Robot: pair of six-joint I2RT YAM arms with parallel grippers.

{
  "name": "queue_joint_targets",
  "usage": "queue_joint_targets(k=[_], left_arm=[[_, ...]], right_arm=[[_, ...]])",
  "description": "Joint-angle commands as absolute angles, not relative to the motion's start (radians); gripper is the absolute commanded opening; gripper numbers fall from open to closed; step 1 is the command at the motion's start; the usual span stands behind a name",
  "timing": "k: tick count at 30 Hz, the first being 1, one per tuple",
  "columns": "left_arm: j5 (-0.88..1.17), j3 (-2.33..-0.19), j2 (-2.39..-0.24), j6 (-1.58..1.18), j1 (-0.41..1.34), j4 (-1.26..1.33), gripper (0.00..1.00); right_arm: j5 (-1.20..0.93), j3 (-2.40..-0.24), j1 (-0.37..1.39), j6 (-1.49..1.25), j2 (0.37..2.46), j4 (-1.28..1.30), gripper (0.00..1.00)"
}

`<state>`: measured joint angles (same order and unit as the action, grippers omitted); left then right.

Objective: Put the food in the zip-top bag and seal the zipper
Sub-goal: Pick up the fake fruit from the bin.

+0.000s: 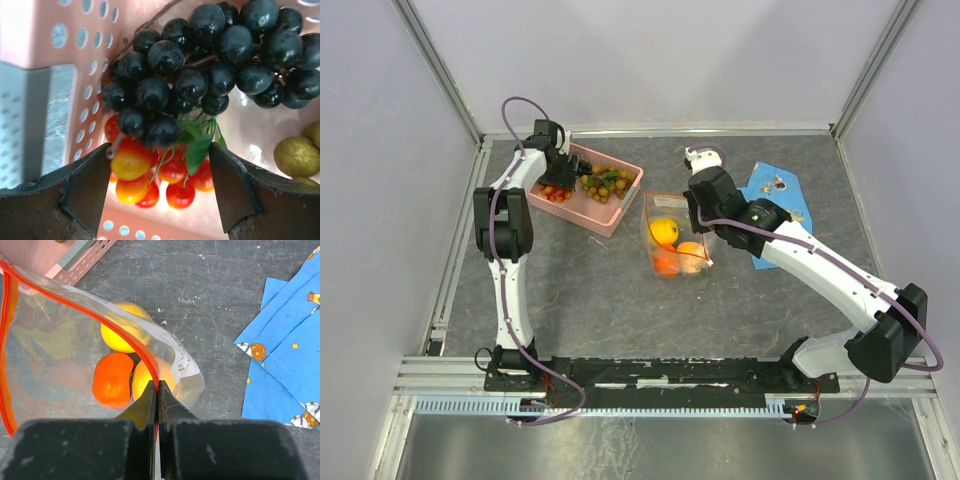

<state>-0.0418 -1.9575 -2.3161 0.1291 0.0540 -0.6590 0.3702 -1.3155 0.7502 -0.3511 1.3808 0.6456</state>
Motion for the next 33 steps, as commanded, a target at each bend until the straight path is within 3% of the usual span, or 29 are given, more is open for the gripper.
queue_joint_targets(k=[1,9,27,33], left_arm=[[0.0,-2.001,-2.368,0.152,0.048,-0.658,0.82],[0.051,-1.97,-2.355,0.133,0.048,-0.7,0.7],[0.101,-1.888,-2.142,0.059,0.048,-0.712,0.13],[0.1,-1.869,-2.071,0.038,0.047,-0.712,0.07]], right_arm=[[0.376,-1.336,0.746,-0.363,1.385,0.635,0.02],[0.377,-1.349,0.746,-0.374,1.389,0.644,0.02],[0.359,-1.338,0.747,-0.381,1.369,0.611,0.02],[0.351,-1.334,0.746,-0.386,1.361,0.602,0.02]])
